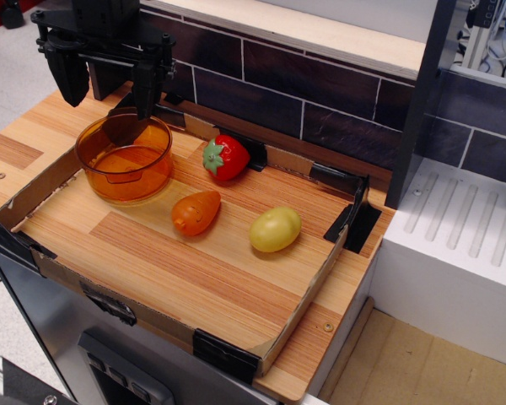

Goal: Put carrot in pot

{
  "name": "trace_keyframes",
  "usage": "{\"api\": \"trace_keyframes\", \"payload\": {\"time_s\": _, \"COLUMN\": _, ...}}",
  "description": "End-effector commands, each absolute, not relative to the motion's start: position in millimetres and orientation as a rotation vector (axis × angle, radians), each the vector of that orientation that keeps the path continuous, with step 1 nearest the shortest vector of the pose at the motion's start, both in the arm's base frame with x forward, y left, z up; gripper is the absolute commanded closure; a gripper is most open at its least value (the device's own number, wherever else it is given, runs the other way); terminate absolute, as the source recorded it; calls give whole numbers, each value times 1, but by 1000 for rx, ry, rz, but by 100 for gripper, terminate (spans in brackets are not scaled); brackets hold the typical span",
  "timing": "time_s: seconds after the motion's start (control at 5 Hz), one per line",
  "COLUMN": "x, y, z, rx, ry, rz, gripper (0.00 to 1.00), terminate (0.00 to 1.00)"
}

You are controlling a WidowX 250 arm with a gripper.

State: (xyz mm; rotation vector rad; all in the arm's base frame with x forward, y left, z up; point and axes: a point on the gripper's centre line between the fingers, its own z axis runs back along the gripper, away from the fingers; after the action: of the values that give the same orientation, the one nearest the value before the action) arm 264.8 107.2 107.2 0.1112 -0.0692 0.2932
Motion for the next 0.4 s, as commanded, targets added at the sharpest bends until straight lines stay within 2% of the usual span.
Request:
{"api": "trace_keyframes", "payload": {"time_s": 0.0, "x": 265, "y": 107, "z": 107, "rx": 111, "ry": -69, "rz": 293, "gripper": 0, "terminate": 0}}
{"api": "trace_keyframes", "payload": {"time_s": 0.2, "x": 261, "y": 89, "z": 100, "rx": 41, "ry": -67, "rz": 212, "gripper": 0, "terminate": 0}}
